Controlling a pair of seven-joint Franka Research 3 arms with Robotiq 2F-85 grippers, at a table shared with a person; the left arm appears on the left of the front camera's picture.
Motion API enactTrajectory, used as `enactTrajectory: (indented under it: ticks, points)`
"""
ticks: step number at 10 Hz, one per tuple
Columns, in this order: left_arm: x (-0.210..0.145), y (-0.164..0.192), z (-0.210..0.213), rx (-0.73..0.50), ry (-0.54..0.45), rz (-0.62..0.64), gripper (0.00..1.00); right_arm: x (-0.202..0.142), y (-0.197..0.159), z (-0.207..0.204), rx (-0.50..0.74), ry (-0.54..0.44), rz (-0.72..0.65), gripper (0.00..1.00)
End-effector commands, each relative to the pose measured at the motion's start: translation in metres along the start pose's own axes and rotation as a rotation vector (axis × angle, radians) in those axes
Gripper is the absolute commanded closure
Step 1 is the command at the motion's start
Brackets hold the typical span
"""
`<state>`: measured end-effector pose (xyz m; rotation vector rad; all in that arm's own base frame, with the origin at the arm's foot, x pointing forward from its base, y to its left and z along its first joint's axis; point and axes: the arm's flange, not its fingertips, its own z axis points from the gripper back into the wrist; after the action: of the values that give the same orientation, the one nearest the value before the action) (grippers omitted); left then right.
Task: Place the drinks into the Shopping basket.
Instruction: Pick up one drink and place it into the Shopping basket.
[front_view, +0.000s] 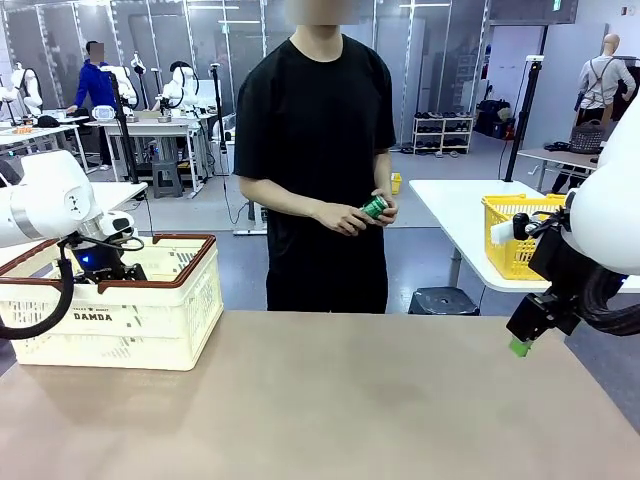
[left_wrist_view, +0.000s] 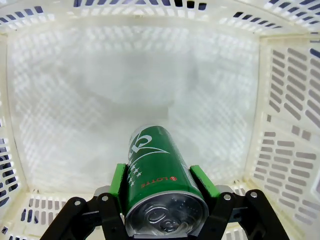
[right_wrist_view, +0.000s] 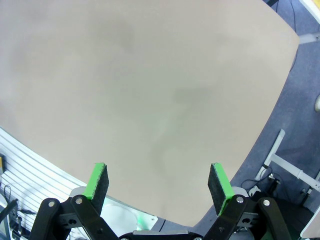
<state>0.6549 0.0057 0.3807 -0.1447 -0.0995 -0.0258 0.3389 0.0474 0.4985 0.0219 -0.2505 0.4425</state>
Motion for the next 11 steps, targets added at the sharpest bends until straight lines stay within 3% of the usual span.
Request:
enactTrajectory:
  ticks: [1, 3, 7, 11]
  points:
    - [0.004, 0.004, -0.004, -0.018, 0.023, -0.012, 0.39, -0.002, 0.0, -0.001, 0.007, 0.001, 0.003, 0.0]
    - [0.004, 0.003, -0.006, -0.017, 0.029, -0.02, 0.39, -0.002, 0.0, -0.001, 0.007, 0.001, 0.003, 0.0]
    - [-0.004, -0.006, 0.005, -0.033, 0.026, -0.027, 0.0, -0.002, 0.0, -0.001, 0.007, 0.001, 0.003, 0.0]
    - [-0.001, -0.011, 0.008, -0.01, 0.012, -0.016, 0.0, -0.002, 0.0, -0.001, 0.007, 0.001, 0.003, 0.0]
